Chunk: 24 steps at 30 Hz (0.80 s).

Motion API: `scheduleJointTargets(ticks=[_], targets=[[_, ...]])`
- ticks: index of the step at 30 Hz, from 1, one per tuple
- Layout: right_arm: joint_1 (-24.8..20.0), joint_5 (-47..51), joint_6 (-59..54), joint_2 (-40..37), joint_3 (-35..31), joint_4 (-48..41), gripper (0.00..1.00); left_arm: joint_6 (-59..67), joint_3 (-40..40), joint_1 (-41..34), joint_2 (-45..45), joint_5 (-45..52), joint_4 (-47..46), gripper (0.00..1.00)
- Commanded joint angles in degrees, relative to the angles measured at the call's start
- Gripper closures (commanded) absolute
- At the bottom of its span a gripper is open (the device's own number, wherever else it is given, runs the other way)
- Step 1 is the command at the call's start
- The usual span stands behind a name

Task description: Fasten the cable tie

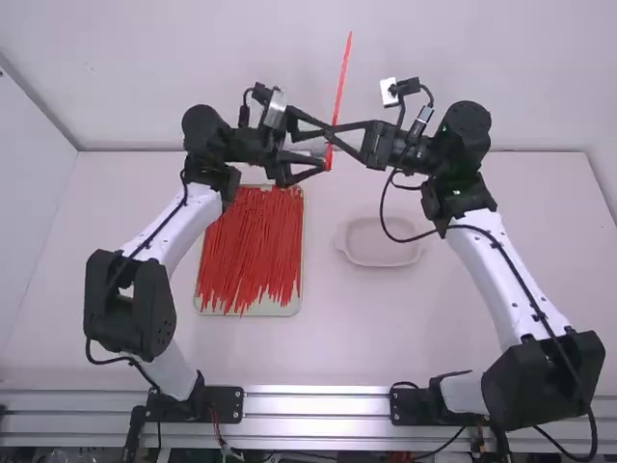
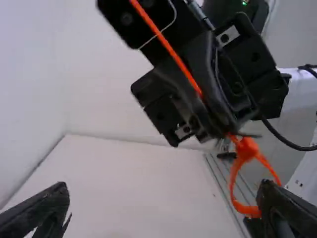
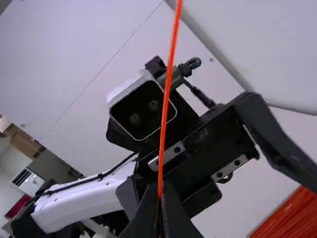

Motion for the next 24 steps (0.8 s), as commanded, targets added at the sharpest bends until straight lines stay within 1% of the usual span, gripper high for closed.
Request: scheduleJointTargets(ticks=[1, 3, 4, 5, 6, 7, 9, 10, 12, 13, 15, 16, 18, 19, 23, 24], targets=[[-3.0, -0.1, -3.0, -0.9, 1.3, -1.4, 1.0, 3.7, 1.3, 1.1, 0.0, 0.7, -2.4, 0.01], [-5.4, 0.6, -7.8, -0.9, 1.3, -7.6, 1.0, 6.6, 1.3, 2.0, 0.0, 0.8, -7.1, 0.01], [-5.7, 0.9, -8.7, -0.9, 1.3, -8.9, 1.0, 7.0, 1.3, 2.2, 0.0, 0.8, -8.0, 0.01], [-6.9, 2.0, -11.9, -0.9, 1.3, -13.2, 1.0, 8.7, 1.3, 2.9, 0.0, 0.8, -10.9, 0.01], [-7.5, 2.6, -13.9, -0.9, 1.3, -15.6, 1.0, 9.8, 1.3, 3.3, 0.0, 0.8, -12.7, 0.01], [-8.5, 4.6, -19.0, -0.9, 1.3, -22.0, 1.0, 13.0, 1.3, 4.4, 0.0, 0.8, -17.7, 0.01], [-9.2, 6.4, -22.7, -0.9, 1.3, -26.1, 1.0, 15.4, 1.3, 5.1, 0.0, 0.8, -21.3, 0.01], [-9.7, 9.4, -27.5, -0.9, 1.3, -31.2, 1.0, 18.4, 1.3, 5.9, 0.0, 0.8, -25.8, 0.01], [-10.0, 12.9, -31.0, -0.9, 1.3, -35.3, 1.0, 21.6, 1.3, 6.8, 0.0, 0.8, -30.6, 0.01], [-10.0, 15.3, -33.1, -0.9, 1.3, -37.6, 1.0, 23.4, 1.3, 7.3, 0.0, 0.8, -33.4, 0.01], [-9.2, 23.4, -37.1, -0.9, 1.2, -43.3, 1.0, 28.5, 1.3, 8.5, 0.0, 0.8, -41.1, 0.01], [-9.1, 23.9, -37.3, -0.9, 1.2, -43.6, 1.0, 29.3, 1.3, 8.6, 0.0, 0.7, -42.1, 0.01], [-8.0, 31.0, -39.6, -0.9, 1.2, -47.4, 1.0, 34.2, 1.3, 9.2, 0.0, -0.5, -48.7, 0.01], [-7.1, 35.2, -40.6, -0.8, 1.2, -49.2, 1.0, 36.6, 1.3, 9.5, 0.0, -3.7, -53.3, 0.01], [-4.6, 42.6, -41.6, 0.5, 0.2, -50.2, 1.0, 43.6, 1.3, 9.3, 0.0, -13.3, -64.7, 0.01], [-4.3, 43.4, -41.6, 0.9, -0.1, -50.2, 1.0, 44.4, 1.3, 9.2, 0.0, -14.1, -65.9, 0.01]])
